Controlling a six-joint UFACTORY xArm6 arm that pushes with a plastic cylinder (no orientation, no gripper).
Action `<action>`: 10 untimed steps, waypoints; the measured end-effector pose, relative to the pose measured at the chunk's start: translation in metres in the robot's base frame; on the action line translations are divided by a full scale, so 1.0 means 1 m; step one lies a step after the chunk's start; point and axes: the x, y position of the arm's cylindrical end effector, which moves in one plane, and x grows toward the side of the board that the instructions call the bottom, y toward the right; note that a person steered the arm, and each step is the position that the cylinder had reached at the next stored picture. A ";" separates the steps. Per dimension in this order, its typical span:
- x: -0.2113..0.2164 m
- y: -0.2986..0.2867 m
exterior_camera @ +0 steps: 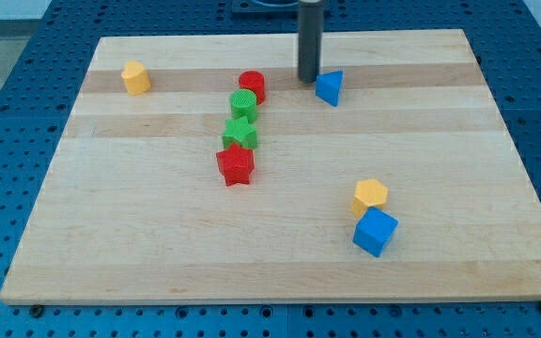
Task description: Push the blue triangle to the top of the yellow hexagon
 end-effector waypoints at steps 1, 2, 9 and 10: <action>-0.005 0.004; -0.004 0.010; 0.059 0.002; 0.075 0.009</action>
